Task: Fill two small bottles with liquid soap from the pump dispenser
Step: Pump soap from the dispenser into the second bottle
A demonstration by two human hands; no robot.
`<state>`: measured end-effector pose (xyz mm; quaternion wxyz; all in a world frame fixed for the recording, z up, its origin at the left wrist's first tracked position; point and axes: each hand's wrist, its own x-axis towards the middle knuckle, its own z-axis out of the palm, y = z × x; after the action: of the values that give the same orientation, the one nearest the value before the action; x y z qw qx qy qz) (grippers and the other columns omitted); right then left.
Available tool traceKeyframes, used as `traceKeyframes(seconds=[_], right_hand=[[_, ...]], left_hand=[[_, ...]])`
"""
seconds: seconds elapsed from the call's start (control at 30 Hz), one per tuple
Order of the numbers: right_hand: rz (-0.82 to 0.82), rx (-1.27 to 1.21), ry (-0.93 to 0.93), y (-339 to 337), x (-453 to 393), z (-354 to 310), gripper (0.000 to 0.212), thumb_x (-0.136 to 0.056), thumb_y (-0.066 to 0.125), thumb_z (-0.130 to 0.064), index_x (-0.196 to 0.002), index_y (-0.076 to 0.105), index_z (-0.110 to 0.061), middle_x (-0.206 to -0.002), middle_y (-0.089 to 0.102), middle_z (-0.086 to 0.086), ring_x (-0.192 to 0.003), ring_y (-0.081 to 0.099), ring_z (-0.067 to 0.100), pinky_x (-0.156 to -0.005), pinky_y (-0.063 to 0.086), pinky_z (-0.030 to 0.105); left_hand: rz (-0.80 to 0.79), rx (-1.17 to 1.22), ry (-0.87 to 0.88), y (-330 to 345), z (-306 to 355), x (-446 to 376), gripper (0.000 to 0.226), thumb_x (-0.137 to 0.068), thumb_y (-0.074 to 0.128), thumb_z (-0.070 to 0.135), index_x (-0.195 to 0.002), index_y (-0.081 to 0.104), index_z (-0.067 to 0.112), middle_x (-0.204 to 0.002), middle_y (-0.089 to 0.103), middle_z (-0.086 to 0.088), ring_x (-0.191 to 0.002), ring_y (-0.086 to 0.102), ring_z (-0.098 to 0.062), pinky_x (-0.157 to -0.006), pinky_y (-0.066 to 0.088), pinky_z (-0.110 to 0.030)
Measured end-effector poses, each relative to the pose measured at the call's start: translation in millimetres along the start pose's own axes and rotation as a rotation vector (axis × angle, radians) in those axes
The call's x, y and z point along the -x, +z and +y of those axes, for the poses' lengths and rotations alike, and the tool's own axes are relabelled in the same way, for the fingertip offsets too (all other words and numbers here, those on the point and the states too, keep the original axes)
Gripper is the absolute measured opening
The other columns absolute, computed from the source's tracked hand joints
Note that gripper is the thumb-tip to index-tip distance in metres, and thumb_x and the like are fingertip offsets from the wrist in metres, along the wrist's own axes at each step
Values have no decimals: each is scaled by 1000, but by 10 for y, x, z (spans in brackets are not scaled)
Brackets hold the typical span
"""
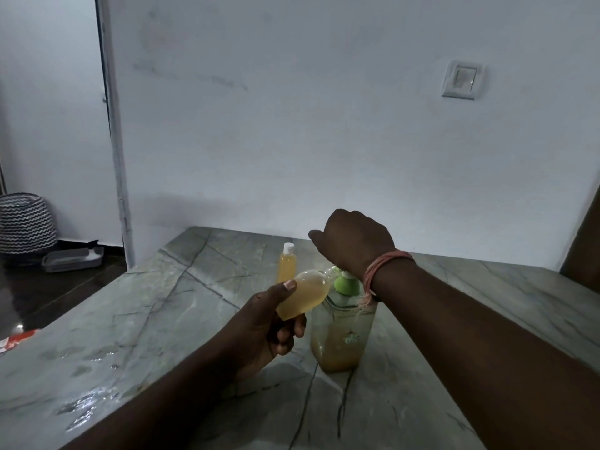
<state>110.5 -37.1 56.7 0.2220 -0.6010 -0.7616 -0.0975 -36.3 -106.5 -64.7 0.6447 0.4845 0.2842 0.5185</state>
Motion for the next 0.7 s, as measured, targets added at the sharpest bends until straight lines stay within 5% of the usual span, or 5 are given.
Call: traceKeyframes(seconds=[0.7], right_hand=[[50,-136,39,114,-16,59,40,-92,48,-47,-65,46,-17,-68,51,1,-71,55,27,-63,38,31]], left_hand=[[-19,-10,6,-30,-24,-18,57,-88,56,43,-131,52,7,-66,57,-11,-45,43,-9,-42,39,-20]])
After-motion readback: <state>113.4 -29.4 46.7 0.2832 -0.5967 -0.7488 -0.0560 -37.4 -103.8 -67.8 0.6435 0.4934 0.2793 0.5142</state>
